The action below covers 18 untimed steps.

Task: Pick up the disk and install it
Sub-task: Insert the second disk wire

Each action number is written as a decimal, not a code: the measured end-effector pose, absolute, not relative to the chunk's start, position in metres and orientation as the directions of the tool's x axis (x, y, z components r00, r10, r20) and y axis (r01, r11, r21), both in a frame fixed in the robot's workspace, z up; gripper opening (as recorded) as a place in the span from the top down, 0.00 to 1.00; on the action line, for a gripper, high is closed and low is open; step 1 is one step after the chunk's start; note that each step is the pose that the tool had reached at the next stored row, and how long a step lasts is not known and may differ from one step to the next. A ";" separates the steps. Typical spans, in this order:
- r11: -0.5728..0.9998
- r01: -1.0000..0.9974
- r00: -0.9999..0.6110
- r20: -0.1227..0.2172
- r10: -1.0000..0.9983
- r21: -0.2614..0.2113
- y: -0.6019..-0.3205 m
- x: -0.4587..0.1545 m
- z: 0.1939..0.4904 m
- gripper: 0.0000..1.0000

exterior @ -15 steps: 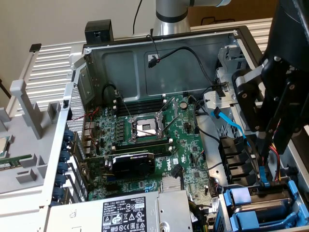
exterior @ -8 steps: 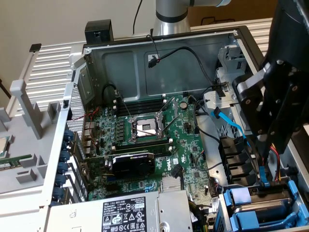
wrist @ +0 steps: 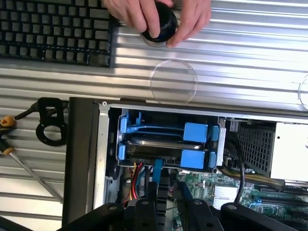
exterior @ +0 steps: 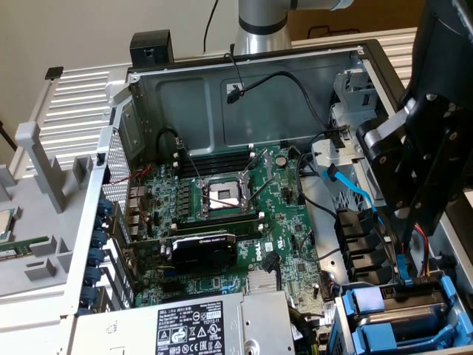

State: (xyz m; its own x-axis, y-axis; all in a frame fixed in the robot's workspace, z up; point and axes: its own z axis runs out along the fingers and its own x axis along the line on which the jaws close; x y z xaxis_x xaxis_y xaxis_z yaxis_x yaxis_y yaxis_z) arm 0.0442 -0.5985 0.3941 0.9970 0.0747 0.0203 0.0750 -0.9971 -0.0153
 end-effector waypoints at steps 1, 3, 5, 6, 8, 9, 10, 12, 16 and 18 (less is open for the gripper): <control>-0.997 0.075 0.997 0.020 0.075 -0.015 -0.598 0.044 0.394 0.69; -0.997 0.075 0.997 0.020 0.075 -0.015 -0.598 0.044 0.394 0.69; -0.997 0.075 0.997 0.020 0.075 -0.015 -0.598 0.044 0.394 0.69; -0.997 0.075 0.997 0.020 0.075 -0.015 -0.598 0.044 0.394 0.69; -0.997 0.075 0.997 0.020 0.075 -0.015 -0.598 0.044 0.394 0.69; -0.997 0.075 0.997 0.020 0.075 -0.015 -0.598 0.044 0.394 0.69; -0.997 0.075 0.997 0.020 0.075 -0.015 -0.598 0.044 0.394 0.69; -0.996 0.090 0.996 0.020 0.089 -0.015 -0.598 0.044 0.394 0.69; -0.993 0.114 0.993 0.020 0.113 -0.015 -0.598 0.044 0.394 0.69; -0.993 0.114 0.993 0.020 0.113 -0.015 -0.598 0.044 0.394 0.69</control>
State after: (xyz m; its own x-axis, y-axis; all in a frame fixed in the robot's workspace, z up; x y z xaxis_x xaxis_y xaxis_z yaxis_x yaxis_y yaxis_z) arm 0.0441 -0.5985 0.3942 0.9934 0.1134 0.0197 0.1137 -0.9934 -0.0154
